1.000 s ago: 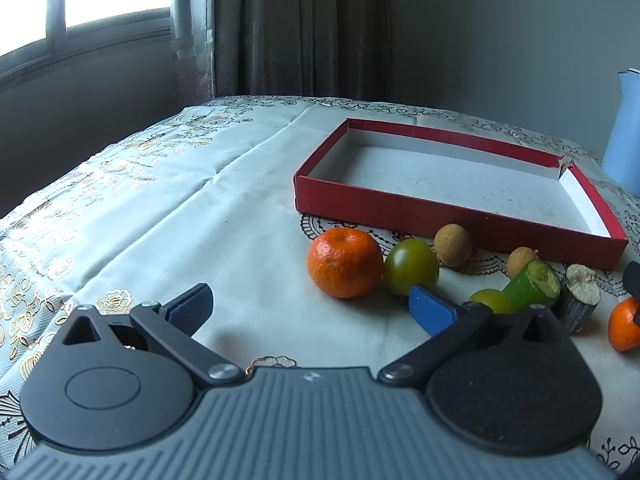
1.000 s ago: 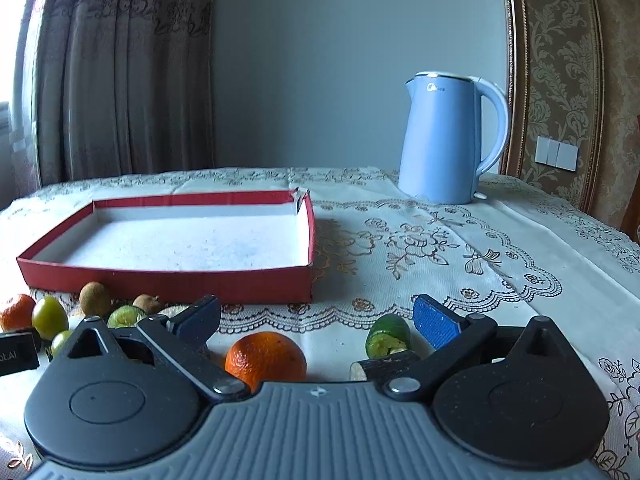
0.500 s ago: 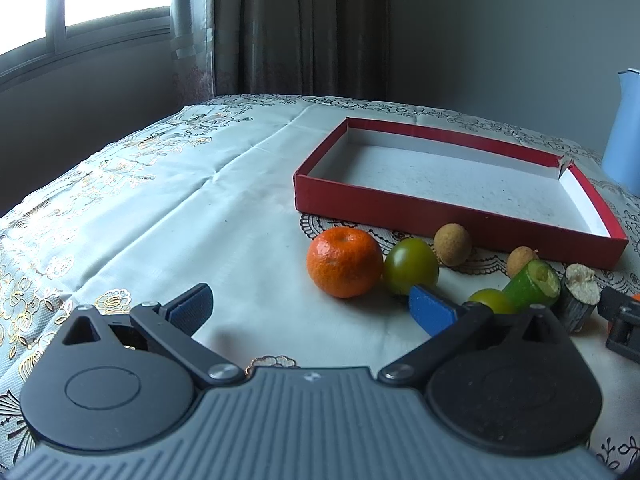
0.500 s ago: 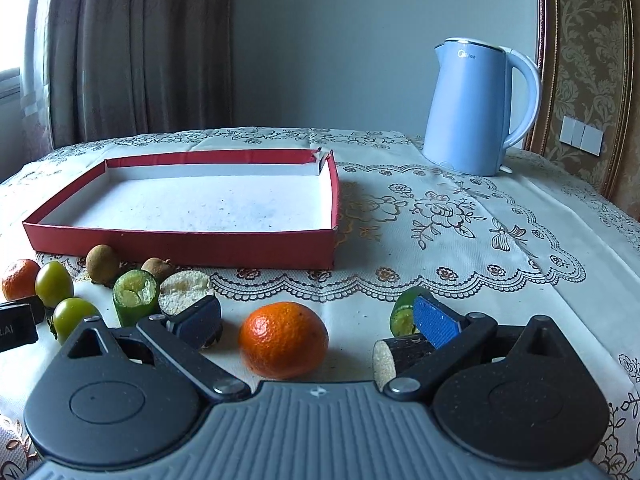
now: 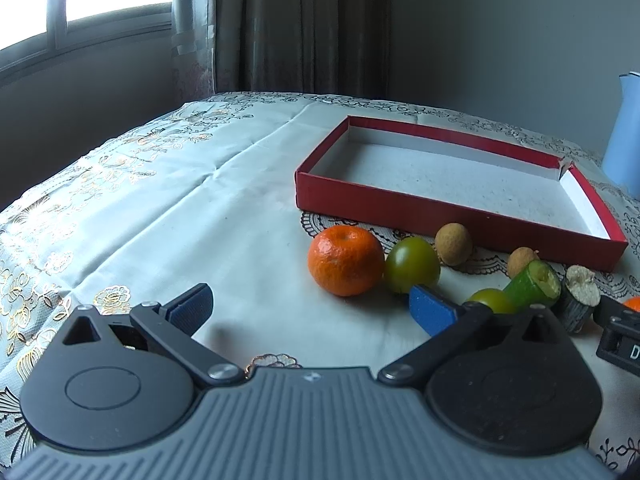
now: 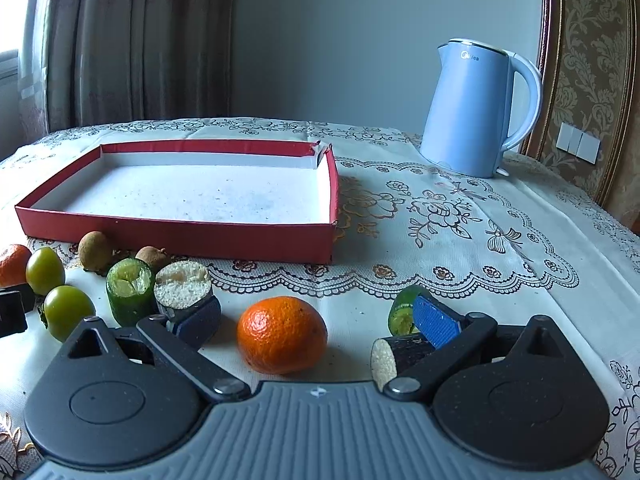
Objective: Organize fruits
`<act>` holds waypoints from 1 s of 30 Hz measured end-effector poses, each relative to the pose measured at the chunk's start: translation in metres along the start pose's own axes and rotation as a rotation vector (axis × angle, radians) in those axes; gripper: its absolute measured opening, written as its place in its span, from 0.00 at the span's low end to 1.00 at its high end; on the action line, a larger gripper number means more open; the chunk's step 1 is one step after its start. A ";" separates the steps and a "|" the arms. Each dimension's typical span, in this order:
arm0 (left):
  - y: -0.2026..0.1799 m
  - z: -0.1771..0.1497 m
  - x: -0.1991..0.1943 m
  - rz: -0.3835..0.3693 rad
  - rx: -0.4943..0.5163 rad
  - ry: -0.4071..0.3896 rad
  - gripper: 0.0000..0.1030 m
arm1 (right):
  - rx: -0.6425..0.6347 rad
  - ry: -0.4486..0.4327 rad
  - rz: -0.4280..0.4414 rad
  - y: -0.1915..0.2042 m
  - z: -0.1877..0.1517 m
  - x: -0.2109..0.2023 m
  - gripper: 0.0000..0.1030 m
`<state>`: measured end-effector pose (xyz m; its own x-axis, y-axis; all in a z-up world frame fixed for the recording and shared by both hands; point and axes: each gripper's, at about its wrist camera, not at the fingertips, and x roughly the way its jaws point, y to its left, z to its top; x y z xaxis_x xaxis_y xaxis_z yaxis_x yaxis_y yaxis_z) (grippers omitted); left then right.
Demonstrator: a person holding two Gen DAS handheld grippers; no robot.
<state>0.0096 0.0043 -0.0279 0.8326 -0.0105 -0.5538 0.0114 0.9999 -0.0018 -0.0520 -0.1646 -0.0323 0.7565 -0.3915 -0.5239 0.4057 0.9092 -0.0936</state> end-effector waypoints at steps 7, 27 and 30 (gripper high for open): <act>0.001 0.000 0.000 -0.006 -0.002 0.002 1.00 | -0.027 0.013 -0.019 0.004 0.001 0.000 1.00; 0.000 0.001 0.000 -0.004 -0.003 0.007 1.00 | -0.030 0.014 -0.020 0.004 0.001 0.000 1.00; 0.000 0.001 0.000 -0.004 -0.003 0.006 1.00 | -0.023 0.005 -0.014 0.002 0.000 -0.002 1.00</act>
<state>0.0103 0.0046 -0.0272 0.8289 -0.0144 -0.5592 0.0130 0.9999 -0.0066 -0.0525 -0.1623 -0.0310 0.7482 -0.4033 -0.5269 0.4043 0.9067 -0.1199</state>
